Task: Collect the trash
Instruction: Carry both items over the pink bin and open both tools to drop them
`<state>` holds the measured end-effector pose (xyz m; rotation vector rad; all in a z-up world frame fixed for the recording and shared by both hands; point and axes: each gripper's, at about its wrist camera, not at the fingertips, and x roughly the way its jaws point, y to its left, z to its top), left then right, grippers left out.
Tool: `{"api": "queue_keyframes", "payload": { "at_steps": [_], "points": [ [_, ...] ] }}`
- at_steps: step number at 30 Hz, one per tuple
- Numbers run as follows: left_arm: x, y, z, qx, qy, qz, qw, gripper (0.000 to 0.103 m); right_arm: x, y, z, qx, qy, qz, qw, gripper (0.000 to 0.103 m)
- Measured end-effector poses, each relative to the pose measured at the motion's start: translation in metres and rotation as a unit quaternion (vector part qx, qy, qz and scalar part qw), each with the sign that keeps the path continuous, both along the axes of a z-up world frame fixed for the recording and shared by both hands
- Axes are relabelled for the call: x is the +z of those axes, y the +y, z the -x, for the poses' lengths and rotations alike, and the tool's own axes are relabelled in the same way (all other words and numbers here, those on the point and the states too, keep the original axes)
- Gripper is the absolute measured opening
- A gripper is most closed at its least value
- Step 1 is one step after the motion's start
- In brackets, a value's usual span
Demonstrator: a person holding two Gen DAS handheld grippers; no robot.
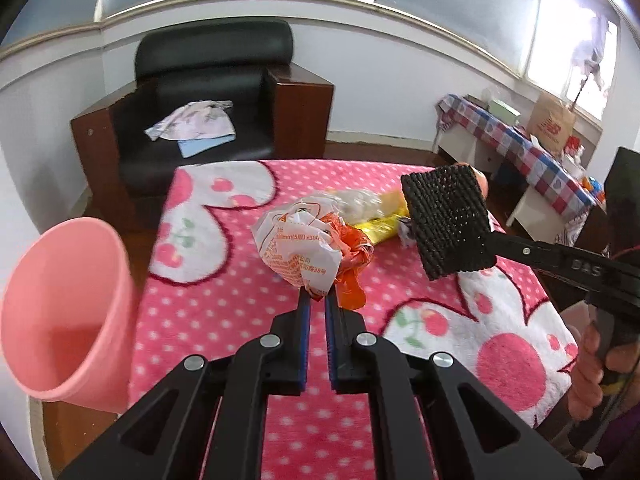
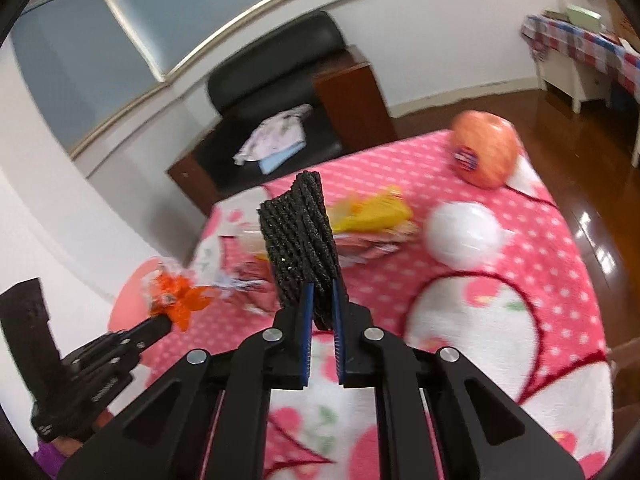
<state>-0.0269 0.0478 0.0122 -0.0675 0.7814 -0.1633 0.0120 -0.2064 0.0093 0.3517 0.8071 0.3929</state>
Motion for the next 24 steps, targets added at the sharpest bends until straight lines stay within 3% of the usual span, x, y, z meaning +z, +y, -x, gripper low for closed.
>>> {"api": "queue_keyframes", "payload": {
  "at_steps": [11, 24],
  "points": [
    [0.006, 0.068, 0.006, 0.092, -0.007, -0.014, 0.9956, 0.006, 0.030, 0.090, -0.009, 0.109, -0.026, -0.020, 0.993, 0.010],
    [0.005, 0.156, 0.018, 0.203, -0.002, -0.035, 0.9786, 0.006, 0.044, 0.210, -0.022, 0.225, -0.032, -0.009, 0.974, 0.010]
  ]
}}
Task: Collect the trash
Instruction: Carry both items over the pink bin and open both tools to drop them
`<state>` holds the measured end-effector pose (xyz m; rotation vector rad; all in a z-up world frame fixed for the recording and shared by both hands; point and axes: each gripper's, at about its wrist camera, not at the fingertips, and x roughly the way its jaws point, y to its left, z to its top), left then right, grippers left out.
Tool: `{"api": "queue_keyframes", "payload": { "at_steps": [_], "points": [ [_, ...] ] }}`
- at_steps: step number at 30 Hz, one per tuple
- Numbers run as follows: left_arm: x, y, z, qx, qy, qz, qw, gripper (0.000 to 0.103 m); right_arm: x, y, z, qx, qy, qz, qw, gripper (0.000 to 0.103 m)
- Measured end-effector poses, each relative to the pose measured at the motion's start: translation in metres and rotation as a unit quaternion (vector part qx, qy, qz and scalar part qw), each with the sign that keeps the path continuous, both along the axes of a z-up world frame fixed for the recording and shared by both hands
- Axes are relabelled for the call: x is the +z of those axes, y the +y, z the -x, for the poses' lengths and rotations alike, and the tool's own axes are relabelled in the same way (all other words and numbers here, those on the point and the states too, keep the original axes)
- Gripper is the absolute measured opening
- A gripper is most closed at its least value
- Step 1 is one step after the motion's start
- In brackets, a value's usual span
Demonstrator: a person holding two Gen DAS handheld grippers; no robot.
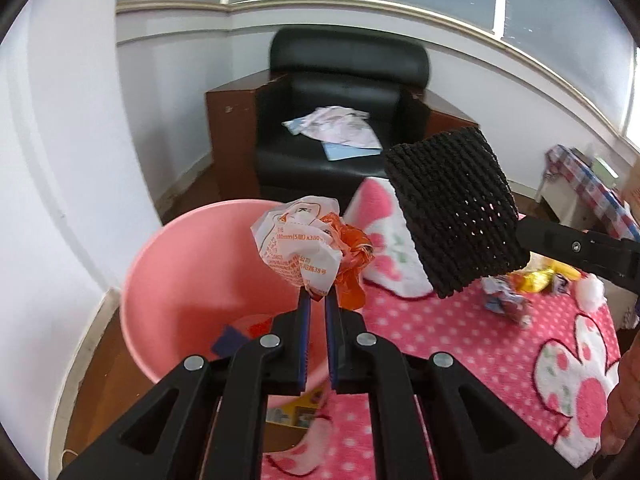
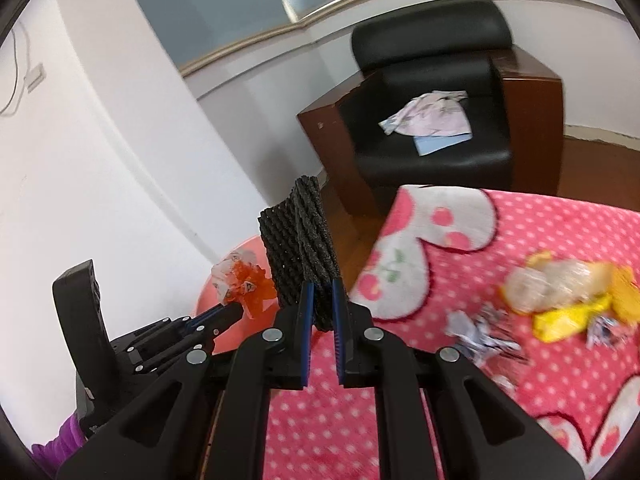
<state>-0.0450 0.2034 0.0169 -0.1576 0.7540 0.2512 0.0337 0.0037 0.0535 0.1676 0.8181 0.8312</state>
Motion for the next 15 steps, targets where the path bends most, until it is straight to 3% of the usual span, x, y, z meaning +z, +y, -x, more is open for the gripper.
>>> {"api": "queue_keyframes", "payload": {
  "at_steps": [15],
  "points": [
    [-0.022, 0.042, 0.005, 0.044, 0.023, 0.005, 0.9988, 0.007, -0.014, 0.073, -0.007, 0.044, 0.008, 0.043, 0.998, 0.010]
  ]
}}
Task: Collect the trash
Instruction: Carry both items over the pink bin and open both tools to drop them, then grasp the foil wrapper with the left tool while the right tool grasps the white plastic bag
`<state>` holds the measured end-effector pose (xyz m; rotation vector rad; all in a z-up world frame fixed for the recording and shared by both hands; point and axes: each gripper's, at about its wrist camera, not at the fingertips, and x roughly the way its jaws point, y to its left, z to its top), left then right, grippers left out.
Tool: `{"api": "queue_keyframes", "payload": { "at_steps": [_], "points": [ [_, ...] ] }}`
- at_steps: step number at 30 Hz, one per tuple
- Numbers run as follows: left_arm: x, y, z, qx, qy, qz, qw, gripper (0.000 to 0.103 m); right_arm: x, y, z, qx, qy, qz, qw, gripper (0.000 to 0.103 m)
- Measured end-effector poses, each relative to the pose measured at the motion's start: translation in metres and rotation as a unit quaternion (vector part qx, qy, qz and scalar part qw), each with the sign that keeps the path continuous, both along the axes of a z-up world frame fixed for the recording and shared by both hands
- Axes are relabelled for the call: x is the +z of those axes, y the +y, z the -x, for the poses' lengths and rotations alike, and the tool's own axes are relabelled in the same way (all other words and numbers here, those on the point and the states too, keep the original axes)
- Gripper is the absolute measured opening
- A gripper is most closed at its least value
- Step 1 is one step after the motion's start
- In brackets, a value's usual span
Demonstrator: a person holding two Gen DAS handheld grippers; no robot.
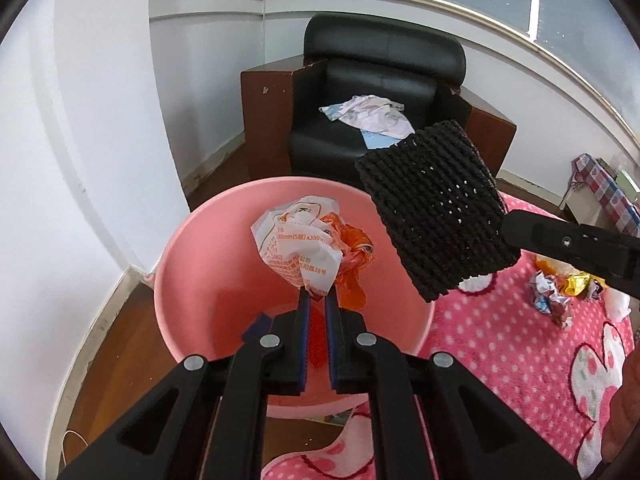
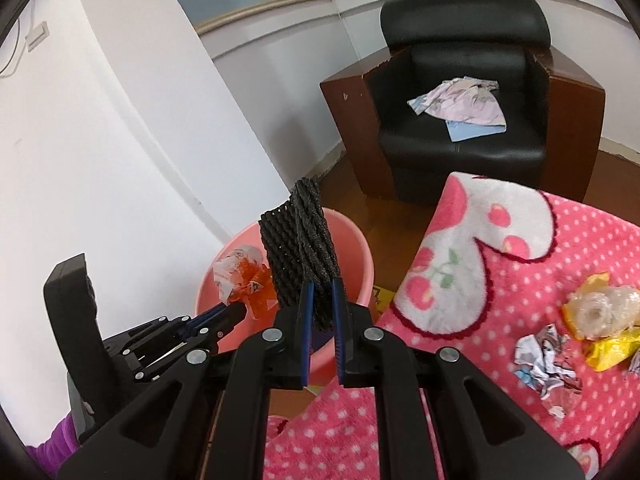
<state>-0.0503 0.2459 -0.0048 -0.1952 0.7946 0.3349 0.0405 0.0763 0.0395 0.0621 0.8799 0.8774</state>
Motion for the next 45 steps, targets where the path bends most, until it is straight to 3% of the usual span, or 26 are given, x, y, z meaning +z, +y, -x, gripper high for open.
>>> {"api": "queue_keyframes", "payload": {
  "at_steps": [15, 18, 20, 22, 27, 36, 45],
  "points": [
    [-0.015, 0.019, 0.007, 0.008, 0.018, 0.012, 0.9997, 0.008, -0.024, 0.029, 0.003, 0.010, 0.020, 0.020, 1.000, 0.010],
    [-0.014, 0.020, 0.006, 0.010, 0.018, 0.014, 0.9997, 0.023, -0.028, 0.030, -0.002, 0.005, 0.039, 0.017, 0.999, 0.014],
    [-0.012, 0.020, 0.008, 0.014, 0.014, 0.011, 0.9997, 0.034, -0.032, 0.030, -0.005, 0.007, 0.051, 0.010, 0.999, 0.030],
    [-0.008, 0.020, 0.009, 0.013, 0.007, 0.013, 0.9998, 0.036, -0.031, 0.029, -0.005, 0.008, 0.051, 0.004, 0.999, 0.036],
    [0.002, 0.010, 0.011, 0.003, -0.009, 0.014, 0.9999, 0.038, -0.026, 0.020, -0.001, 0.008, 0.043, -0.003, 0.999, 0.037],
    [0.029, -0.041, 0.006, -0.077, -0.050, 0.014, 0.9957, 0.044, -0.023, -0.038, 0.018, -0.024, 0.009, 0.008, 1.000, 0.037],
    [0.028, -0.116, -0.017, -0.170, -0.047, 0.019, 0.9841, 0.045, -0.036, -0.160, 0.029, -0.131, -0.002, 0.030, 0.991, 0.037]
  ]
}}
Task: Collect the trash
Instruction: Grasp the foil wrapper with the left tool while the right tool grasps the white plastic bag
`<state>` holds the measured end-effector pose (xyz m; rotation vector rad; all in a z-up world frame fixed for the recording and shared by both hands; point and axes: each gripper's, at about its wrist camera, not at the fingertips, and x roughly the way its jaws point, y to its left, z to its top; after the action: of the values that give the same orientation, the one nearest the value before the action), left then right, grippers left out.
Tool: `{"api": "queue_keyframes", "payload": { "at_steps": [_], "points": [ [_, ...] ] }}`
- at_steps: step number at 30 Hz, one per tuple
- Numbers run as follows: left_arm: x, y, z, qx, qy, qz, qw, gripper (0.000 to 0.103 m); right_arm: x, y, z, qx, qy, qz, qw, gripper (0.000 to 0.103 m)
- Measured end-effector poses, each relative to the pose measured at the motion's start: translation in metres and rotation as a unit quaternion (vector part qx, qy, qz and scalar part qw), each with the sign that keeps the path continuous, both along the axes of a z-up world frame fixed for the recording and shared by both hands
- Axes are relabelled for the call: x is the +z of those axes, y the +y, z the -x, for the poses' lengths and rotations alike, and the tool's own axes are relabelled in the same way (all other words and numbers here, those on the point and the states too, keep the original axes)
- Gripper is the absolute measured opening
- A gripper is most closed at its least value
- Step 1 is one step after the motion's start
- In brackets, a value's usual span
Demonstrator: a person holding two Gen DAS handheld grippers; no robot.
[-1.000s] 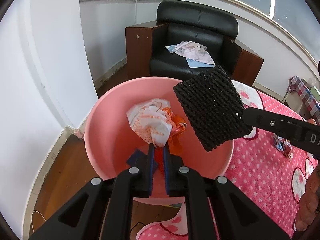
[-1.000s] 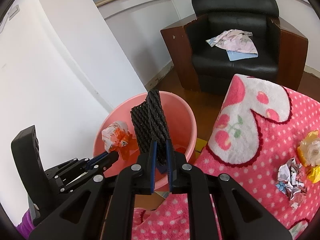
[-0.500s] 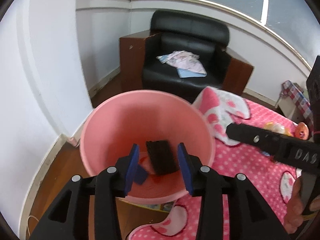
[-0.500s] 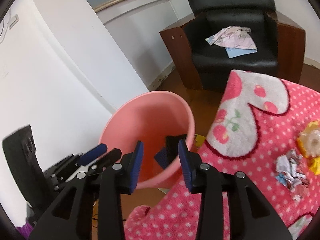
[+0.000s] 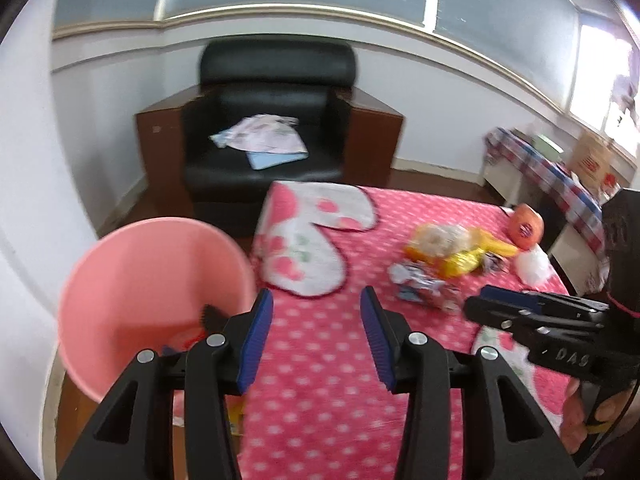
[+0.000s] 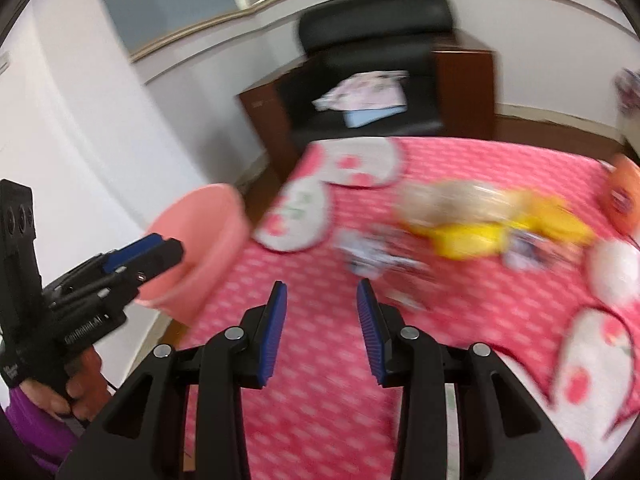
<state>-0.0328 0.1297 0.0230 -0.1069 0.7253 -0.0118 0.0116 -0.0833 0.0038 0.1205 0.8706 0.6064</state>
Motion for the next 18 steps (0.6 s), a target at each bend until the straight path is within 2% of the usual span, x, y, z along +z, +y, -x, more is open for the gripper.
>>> {"api": "queue_keyframes", "payload": {
  "at_steps": [6, 11, 18],
  "points": [
    [-0.019, -0.046, -0.025, -0.040, 0.037, 0.024, 0.9982, 0.045, -0.007, -0.087, 0.003, -0.095, 0.004, -0.001, 0.995, 0.037],
    [-0.034, -0.074, -0.043, -0.057, 0.076, 0.061, 0.9936, 0.045, -0.015, -0.135, 0.003, -0.143, 0.005, 0.000, 0.990, 0.037],
    [-0.056, -0.101, -0.071, -0.030, 0.130, 0.076, 0.9882, 0.045, -0.026, -0.186, -0.002, -0.187, 0.013, -0.025, 0.982, 0.045]
  ]
}}
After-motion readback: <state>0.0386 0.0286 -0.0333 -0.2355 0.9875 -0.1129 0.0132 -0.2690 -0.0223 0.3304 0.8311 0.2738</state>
